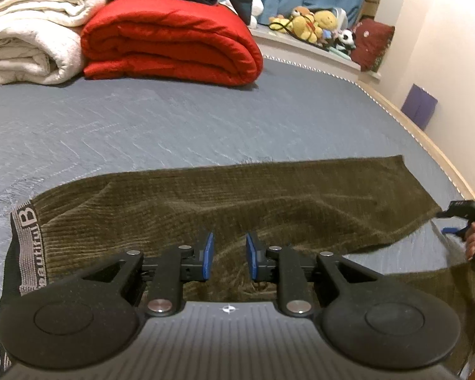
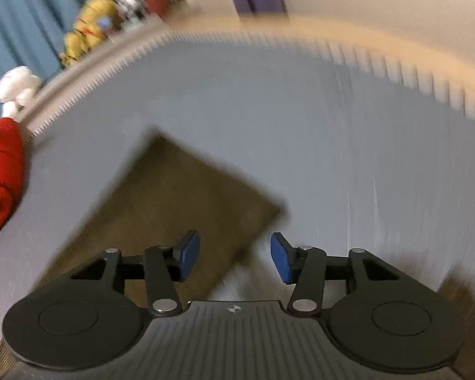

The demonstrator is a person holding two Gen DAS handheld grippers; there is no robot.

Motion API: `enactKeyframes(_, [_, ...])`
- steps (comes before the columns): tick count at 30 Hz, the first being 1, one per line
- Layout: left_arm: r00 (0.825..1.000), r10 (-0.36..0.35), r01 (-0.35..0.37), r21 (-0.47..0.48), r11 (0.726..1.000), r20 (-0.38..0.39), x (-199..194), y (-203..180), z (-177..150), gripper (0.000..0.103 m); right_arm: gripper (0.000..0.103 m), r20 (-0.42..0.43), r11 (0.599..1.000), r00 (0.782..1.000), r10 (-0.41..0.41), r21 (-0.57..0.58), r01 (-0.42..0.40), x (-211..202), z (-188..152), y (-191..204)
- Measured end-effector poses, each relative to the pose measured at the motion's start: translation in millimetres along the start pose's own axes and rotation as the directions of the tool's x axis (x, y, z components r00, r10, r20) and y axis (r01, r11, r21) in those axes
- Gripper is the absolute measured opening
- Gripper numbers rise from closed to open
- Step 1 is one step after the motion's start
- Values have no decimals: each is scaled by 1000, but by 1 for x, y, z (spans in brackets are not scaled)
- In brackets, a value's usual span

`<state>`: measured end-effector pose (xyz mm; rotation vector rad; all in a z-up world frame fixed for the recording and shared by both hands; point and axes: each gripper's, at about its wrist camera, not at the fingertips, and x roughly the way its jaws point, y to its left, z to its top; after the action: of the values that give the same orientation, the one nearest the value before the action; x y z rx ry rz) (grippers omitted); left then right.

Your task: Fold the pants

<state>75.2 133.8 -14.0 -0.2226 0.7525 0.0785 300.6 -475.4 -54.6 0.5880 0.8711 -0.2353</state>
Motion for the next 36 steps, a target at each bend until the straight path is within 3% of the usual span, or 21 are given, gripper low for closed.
enactKeyframes(2, [1000, -12, 12, 10, 1000, -10, 5, -1, 0, 26, 54, -22, 999, 999, 30, 45, -29, 11, -10, -6])
enactKeyframes(5, [998, -58, 59, 39, 997, -27, 18, -8, -4, 33, 65, 73, 981, 986, 150, 116, -158, 19, -16, -7])
enactKeyframes(9, [987, -132, 138, 74, 988, -86, 52, -21, -13, 45, 62, 101, 985, 986, 129, 104, -140, 34, -7, 0])
enactKeyframes(12, [986, -126, 137, 107, 985, -104, 76, -31, -19, 50, 41, 138, 990, 986, 92, 95, -106, 40, -5, 8])
enactKeyframes(13, [988, -110, 122, 118, 985, -104, 83, -33, -21, 53, 24, 142, 991, 987, 75, 99, -90, 47, 1, 6])
enactKeyframes(14, [991, -82, 96, 134, 986, -105, 90, -35, -21, 56, 16, 145, 990, 987, 73, 110, -89, 48, 1, 2])
enactKeyframes(16, [992, -42, 62, 166, 984, -118, 106, -38, -24, 56, 12, 151, 987, 984, 92, 119, -111, 48, 2, -7])
enactKeyframes(18, [989, -36, 63, 194, 979, -143, 119, -38, -27, 44, 10, 155, 989, 983, 95, 94, -111, 47, 3, -8])
enactKeyframes(19, [987, -27, 62, 218, 974, -157, 123, -38, -28, 23, 8, 175, 992, 981, 87, 76, -102, 43, 3, -8])
enactKeyframes(21, [983, -18, 65, 260, 963, -182, 122, -36, -27, 18, 7, 234, 992, 969, 75, 84, -97, 25, 2, -13])
enactKeyframes(24, [978, -5, 70, 305, 950, -208, 110, -24, -21, 16, 6, 284, 993, 958, -29, 115, -4, 5, -11, -19])
enactKeyframes(26, [963, -27, 123, 349, 929, -268, 108, -18, -25, 16, 5, 314, 990, 944, -100, 123, 64, -10, -25, -29])
enactKeyframes(27, [958, -20, 133, 379, 916, -288, 107, -16, -29, 16, 1, 344, 986, 927, -150, 120, 115, -17, -30, -34])
enactKeyframes(28, [956, -23, 146, 406, 902, -293, 104, -14, -31, 16, 0, 388, 958, 877, -283, 165, 236, -24, -32, -47])
enactKeyframes(29, [955, -34, 156, 402, 902, -293, 101, -12, -30, 19, 0, 381, 935, 858, -344, 223, 276, -25, -29, -65])
enactKeyframes(31, [959, -75, 176, 366, 914, -272, 90, -8, -25, 24, 0, 259, 921, 910, -325, 303, 243, -17, -21, -106])
enactKeyframes(32, [961, -103, 192, 352, 916, -255, 84, -6, -22, 34, 0, 265, 928, 919, -291, 311, 204, -25, -21, -113])
enactKeyframes(33, [963, -133, 207, 329, 921, -234, 76, -3, -18, 40, 1, 289, 937, 914, -285, 284, 203, -36, -22, -109])
enactKeyframes(34, [965, -167, 222, 290, 931, -202, 66, 3, -13, 49, 4, 333, 961, 916, -226, 227, 155, -49, -24, -102])
enactKeyframes(35, [964, -192, 235, 256, 938, -183, 59, 8, -10, 49, 4, 350, 982, 925, -146, 168, 92, -58, -24, -94])
enactKeyframes(36, [963, -213, 248, 225, 942, -167, 53, 14, -7, 49, 4, 350, 982, 925, -146, 168, 92, -58, -24, -94])
